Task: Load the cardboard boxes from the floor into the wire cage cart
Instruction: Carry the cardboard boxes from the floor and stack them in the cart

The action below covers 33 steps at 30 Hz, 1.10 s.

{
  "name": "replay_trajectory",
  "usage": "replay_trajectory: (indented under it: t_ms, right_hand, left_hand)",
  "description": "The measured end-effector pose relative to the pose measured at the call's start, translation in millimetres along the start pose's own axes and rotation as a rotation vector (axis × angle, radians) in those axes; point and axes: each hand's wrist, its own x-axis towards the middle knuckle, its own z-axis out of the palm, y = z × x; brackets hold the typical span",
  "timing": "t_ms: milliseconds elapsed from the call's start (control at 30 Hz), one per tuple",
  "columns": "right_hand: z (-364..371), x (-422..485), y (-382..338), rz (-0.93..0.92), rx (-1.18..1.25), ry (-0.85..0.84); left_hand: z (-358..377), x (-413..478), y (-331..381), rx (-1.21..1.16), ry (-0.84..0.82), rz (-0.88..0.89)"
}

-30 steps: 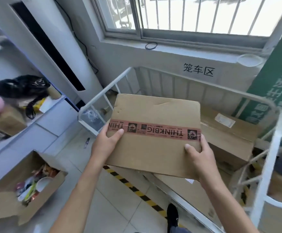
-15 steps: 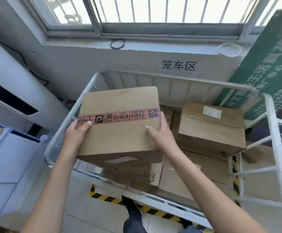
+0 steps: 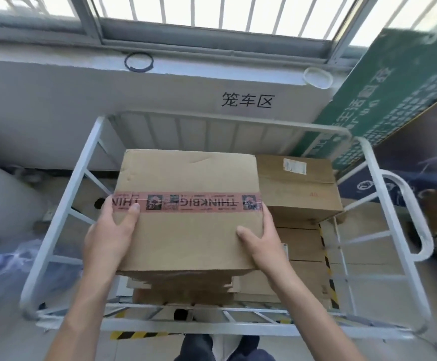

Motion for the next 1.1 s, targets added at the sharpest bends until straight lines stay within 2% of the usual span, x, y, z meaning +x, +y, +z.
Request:
replay_trajectory:
  t_ms: [367, 600, 800, 933, 1100]
  right_hand:
    - [3, -2, 7, -0.105, -0.097, 0.095]
    - [-1, -8, 10, -0.159, -0.158, 0.031]
    - [-52, -22, 19, -0.244, -0.23, -0.184]
    - [-97, -39, 28, -0.31, -0.242, -0.216]
    - [-148, -57, 24, -0.369, -0.238, -0.227]
  left_hand:
    - [9, -6, 16, 0.105, 0.119, -0.013]
    - [-1, -43, 41, 0.037, 0.381, 0.09]
    - [6, -119, 85, 0.016, 0.316, 0.154]
    - [29, -179, 110, -0.004, 0.215, 0.183]
    - [43, -231, 144, -0.037, 0.19, 0.24]
